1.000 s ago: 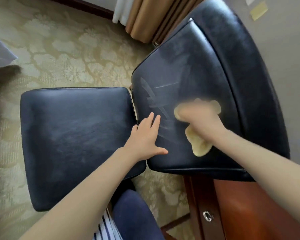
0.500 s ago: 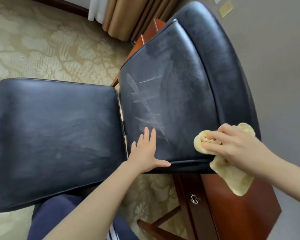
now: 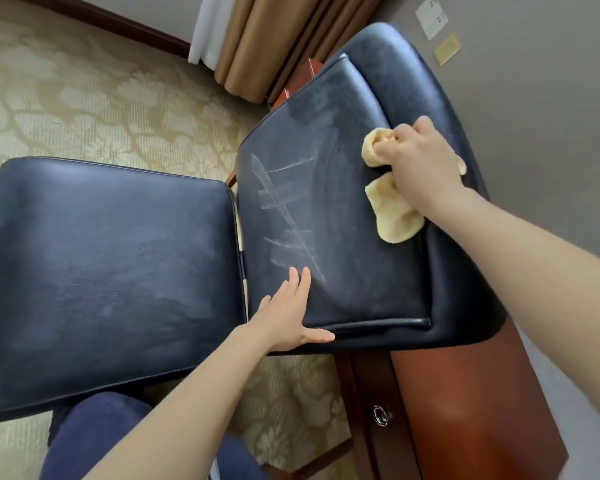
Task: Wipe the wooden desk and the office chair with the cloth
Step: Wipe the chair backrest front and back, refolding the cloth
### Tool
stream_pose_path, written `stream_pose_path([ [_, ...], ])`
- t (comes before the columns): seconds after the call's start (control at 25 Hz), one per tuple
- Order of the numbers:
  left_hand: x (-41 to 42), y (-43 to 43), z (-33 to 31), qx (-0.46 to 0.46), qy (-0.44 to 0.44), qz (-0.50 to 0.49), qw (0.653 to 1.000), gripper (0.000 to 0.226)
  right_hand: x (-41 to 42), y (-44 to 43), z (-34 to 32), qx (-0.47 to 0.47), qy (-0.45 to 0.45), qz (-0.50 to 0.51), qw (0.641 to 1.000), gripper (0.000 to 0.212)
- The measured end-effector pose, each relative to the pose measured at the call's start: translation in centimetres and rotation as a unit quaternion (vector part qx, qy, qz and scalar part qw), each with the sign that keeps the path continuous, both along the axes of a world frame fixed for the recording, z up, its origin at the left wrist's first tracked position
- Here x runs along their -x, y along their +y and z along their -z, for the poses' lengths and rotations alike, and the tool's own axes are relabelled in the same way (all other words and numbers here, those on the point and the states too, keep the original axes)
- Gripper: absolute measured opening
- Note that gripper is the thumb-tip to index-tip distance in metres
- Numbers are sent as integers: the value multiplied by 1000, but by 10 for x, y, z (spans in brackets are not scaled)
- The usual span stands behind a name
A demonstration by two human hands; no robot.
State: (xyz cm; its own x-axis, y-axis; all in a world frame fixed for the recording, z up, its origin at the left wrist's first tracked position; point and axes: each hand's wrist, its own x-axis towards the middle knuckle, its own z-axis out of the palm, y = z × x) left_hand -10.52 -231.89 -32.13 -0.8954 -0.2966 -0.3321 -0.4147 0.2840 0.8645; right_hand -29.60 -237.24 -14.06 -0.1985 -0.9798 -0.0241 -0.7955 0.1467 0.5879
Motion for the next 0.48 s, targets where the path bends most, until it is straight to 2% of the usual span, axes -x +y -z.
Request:
stream_pose_path([
  [0.08, -3, -1, 2, -6, 12, -4, 1000, 109, -8, -16, 22, 33, -11, 29, 999, 33],
  [0.16, -5, -1, 8, -22, 33, -15, 999, 105, -24, -15, 48, -26, -20, 21, 999, 29],
  [0.24, -10, 1, 16, -46, 56, -36, 997, 101, -43, 7, 70, -94, -8, -56, 994, 20],
  [0.28, -12, 0, 21, -54, 69, -60, 994, 98, -52, 22, 76, -123, -11, -91, 988, 22],
  [0.4, -19, -4, 35, -61, 82, -145, 984, 97, -66, 71, 83, -246, -18, -185, 951, 25],
  [0.48, -20, -8, 41, -67, 66, -159, 983, 101, -65, 96, 74, -274, -53, -231, 932, 21],
])
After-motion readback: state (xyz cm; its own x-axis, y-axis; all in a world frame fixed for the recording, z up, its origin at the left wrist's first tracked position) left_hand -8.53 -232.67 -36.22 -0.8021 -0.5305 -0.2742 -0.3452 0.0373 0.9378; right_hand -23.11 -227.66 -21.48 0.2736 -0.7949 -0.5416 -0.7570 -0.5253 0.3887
